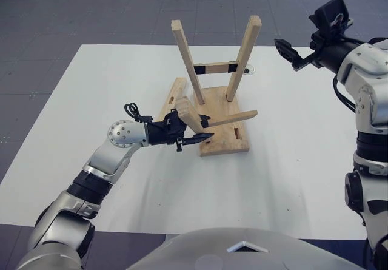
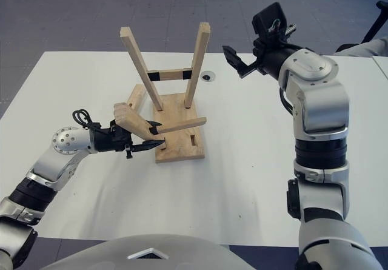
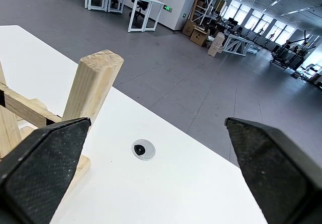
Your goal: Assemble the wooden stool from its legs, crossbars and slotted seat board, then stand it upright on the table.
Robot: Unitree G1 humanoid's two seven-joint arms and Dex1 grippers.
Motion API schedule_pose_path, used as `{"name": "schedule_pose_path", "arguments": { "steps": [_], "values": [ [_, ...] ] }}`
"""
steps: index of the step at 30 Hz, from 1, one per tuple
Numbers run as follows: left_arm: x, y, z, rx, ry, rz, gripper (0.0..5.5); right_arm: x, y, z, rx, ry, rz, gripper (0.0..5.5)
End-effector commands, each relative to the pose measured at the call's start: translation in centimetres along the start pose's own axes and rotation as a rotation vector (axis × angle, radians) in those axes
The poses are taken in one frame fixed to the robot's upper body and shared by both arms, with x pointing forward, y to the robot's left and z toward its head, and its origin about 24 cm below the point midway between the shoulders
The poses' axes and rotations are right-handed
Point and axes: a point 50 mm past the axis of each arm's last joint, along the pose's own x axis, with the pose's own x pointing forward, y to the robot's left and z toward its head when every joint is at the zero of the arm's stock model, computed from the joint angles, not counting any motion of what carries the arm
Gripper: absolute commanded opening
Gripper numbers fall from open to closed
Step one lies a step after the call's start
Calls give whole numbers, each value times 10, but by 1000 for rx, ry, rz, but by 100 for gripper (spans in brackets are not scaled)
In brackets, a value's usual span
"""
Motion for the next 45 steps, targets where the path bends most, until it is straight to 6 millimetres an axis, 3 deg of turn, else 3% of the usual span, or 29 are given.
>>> {"name": "schedule_pose_path", "arguments": {
  "steps": [1, 5, 13, 23, 25, 27, 31, 35, 37, 41, 44, 45],
  "values": [
    [-48, -85, -118, -524, 628, -173, 205, 0, -1, 30, 5, -80, 12, 492],
    [-45, -89, -121, -506, 605, -159, 205, 1, -1, 33, -1, -83, 23, 492],
    [-29, -61, -106, -299, 428, -36, 205, -1, -1, 32, 2, -81, 7, 492],
    [-28, -46, -105, -227, 415, 18, 359, 0, -3, 36, -4, -89, 1, 492],
    [-33, -42, -104, -211, 429, 12, 398, -2, -4, 42, 5, -110, 7, 492],
    [-44, -42, -103, -212, 468, -3, 424, -7, 0, 60, 86, -195, 82, 492],
    [-57, -51, -92, -282, 464, -50, 443, -8, 20, 102, 211, -351, 295, 492],
    [-50, -41, -71, -291, 363, 63, 443, -8, 64, 129, 282, -394, 561, 492],
    [-48, -34, -67, -290, 337, 131, 443, -11, 84, 128, 311, -374, 665, 492],
    [-47, -31, -68, -317, 298, 287, 443, -12, 130, 103, 268, -267, 857, 492],
    [-42, -33, -69, -338, 278, 344, 443, -9, 145, 94, 248, -241, 906, 492],
    [-42, -30, -66, -336, 257, 384, 443, -4, 142, 88, 239, -227, 866, 492]
  ]
}}
